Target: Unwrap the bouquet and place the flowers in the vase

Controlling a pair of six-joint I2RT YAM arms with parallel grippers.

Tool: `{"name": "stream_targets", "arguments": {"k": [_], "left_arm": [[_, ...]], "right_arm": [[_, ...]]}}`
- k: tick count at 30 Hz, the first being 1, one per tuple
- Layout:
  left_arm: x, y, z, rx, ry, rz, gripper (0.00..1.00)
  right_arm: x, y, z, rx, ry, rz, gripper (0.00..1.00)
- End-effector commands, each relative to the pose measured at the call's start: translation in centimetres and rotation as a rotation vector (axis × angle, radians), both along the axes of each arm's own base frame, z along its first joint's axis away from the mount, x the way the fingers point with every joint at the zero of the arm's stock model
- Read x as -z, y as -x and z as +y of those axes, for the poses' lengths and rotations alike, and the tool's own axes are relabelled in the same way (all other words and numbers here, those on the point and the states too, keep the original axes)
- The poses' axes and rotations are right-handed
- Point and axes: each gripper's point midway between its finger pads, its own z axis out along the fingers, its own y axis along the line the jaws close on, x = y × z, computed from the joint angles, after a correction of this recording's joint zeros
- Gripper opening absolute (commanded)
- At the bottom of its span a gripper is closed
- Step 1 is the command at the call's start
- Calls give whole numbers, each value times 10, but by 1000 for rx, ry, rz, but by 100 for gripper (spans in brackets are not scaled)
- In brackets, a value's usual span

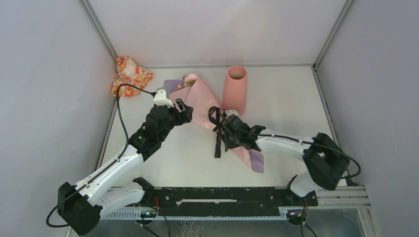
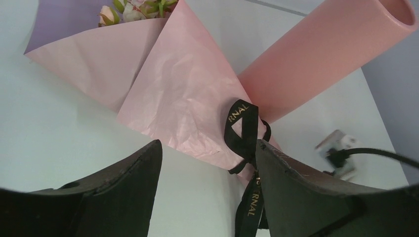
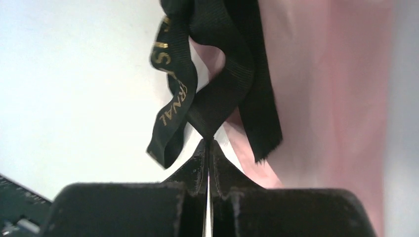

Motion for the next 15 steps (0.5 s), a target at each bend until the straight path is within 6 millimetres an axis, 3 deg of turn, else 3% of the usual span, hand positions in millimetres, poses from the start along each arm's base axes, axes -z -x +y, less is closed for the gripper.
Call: {"name": "stream_targets", "arguments": {"k": [1, 5, 10, 15], "left_arm": [[-23, 5, -3, 28, -3, -79, 74], [-32, 14, -15, 89, -18, -130, 74], [-38, 29, -42, 202, -32, -188, 74], [-31, 45, -71, 286, -63, -208, 73]], "right_arm": [[-67, -15, 0, 37, -96, -133, 0], [-95, -21, -6, 44, -147, -151, 0], [-101, -38, -16, 65, -190, -137, 0], [-102, -56, -21, 73, -206, -135, 0]]}}
